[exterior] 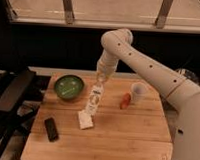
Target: Stand the bottle upright
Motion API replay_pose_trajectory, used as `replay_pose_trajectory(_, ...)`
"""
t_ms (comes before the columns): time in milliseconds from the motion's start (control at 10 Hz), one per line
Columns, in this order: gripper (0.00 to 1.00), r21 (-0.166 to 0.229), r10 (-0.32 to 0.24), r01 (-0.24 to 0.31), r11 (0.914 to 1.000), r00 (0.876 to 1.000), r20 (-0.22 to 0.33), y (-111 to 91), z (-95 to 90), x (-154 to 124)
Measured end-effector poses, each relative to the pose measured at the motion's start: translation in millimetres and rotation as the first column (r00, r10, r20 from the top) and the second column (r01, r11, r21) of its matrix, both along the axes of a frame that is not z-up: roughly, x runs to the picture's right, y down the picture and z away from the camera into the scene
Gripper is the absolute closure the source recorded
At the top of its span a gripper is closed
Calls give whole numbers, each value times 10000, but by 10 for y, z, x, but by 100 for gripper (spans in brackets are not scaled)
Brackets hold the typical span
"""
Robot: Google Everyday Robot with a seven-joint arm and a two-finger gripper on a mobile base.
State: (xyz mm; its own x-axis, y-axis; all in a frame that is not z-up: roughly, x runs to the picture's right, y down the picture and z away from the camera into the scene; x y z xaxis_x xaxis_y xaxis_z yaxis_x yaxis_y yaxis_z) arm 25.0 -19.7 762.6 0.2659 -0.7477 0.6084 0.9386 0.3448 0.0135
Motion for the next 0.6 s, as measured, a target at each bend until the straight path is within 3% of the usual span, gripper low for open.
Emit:
replay_pose_trajectory(400,100,227,-447,444,9988,9989,109,-17,43,-29)
replay_pose_trajectory(600,100,476,-825,810,9956,9961,319,-116,180,30)
